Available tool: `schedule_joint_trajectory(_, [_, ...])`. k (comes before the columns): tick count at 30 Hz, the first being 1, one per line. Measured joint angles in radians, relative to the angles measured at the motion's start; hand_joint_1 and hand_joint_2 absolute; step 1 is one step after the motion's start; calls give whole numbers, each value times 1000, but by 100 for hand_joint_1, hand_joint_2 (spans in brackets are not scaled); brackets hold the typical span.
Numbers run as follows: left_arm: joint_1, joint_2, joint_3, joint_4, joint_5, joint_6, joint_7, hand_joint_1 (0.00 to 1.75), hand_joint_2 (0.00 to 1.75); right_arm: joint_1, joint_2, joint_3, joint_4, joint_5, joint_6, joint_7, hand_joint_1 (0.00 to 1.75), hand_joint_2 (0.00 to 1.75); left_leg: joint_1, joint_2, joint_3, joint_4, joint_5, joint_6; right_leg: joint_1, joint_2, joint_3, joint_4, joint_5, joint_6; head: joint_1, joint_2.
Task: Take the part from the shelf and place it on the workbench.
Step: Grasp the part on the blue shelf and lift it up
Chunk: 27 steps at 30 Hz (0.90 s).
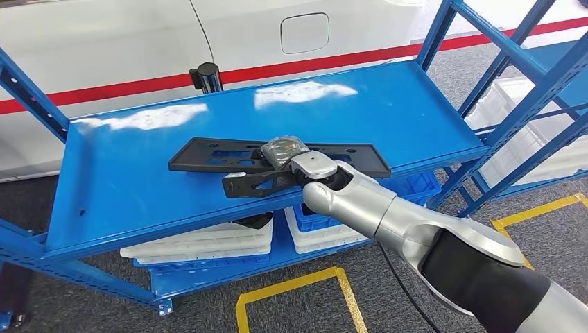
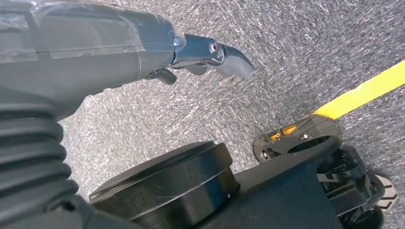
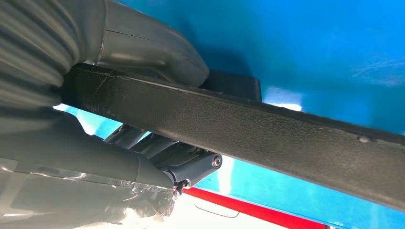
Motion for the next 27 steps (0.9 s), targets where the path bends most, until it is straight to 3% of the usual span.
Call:
schedule_joint_trajectory(17, [-5,-1,8,0,-3,31,19,0,175,3,-10,1,-22,24,7,15,175,175,0,2,1,0,0,0,0,0,1,0,0,0,0,0])
schedule_joint_trajectory(27, [-5,-2,13,0,-6,-5,1,0,175,-13,-18,20,-33,107,114,24,175,175,-1,6,1,0,-1,1,-1,0,2,-1,0,1,0,0])
